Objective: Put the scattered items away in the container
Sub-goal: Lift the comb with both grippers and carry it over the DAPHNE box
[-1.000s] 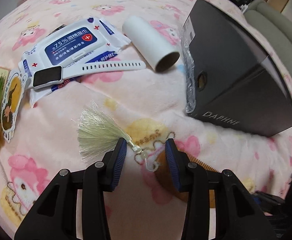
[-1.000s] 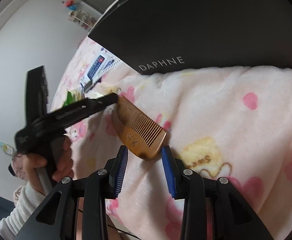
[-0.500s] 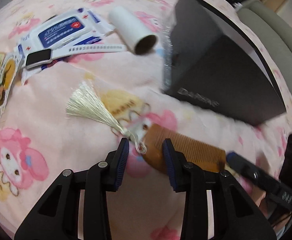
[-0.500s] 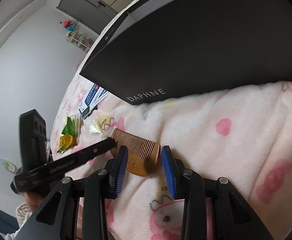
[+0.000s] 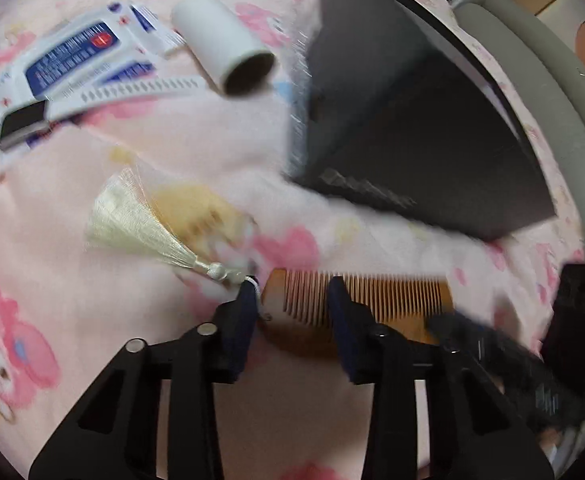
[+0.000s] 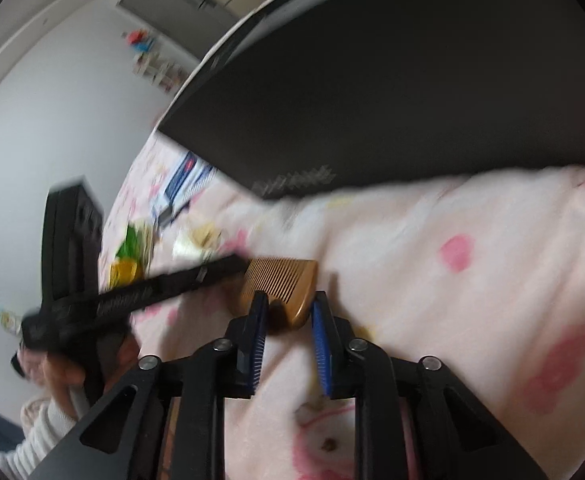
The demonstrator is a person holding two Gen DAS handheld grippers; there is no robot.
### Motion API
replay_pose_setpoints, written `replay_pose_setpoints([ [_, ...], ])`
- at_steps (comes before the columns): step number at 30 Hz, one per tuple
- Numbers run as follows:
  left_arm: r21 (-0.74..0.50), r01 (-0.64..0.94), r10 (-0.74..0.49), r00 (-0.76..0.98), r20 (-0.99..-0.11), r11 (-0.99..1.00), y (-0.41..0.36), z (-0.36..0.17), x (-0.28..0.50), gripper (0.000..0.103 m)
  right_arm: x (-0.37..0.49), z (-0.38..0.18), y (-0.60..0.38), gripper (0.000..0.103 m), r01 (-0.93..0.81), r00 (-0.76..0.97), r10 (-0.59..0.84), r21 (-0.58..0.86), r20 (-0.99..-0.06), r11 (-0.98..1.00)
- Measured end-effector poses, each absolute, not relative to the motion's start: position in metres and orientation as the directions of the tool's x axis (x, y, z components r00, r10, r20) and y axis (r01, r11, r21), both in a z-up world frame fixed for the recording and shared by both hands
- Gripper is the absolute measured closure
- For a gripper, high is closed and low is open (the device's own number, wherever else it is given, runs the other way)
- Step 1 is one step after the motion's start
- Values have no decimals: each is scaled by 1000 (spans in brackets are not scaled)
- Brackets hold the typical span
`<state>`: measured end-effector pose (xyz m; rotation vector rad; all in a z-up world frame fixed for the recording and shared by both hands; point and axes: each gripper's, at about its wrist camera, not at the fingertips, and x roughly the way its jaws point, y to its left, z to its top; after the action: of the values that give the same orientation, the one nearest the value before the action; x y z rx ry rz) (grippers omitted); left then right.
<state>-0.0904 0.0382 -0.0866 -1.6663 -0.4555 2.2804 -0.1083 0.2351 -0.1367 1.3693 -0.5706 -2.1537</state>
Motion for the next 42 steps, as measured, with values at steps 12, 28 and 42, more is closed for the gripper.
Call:
replay_pose_setpoints([
  [12, -437, 20, 412, -299, -861, -899, 31, -88, -70, 57, -114, -136, 251, 84, 167, -367, -593, 576, -717, -800],
  [28, -406, 1, 387, -298, -873, -914, 50, -73, -29, 70, -113, -131, 259, 66, 146, -448, -486, 475, -750, -868],
  [42, -479, 17, 446, -337, -829, -878, 49, -105, -30, 62, -111, -124, 254, 71, 215, -423, -590, 556, -688, -803],
])
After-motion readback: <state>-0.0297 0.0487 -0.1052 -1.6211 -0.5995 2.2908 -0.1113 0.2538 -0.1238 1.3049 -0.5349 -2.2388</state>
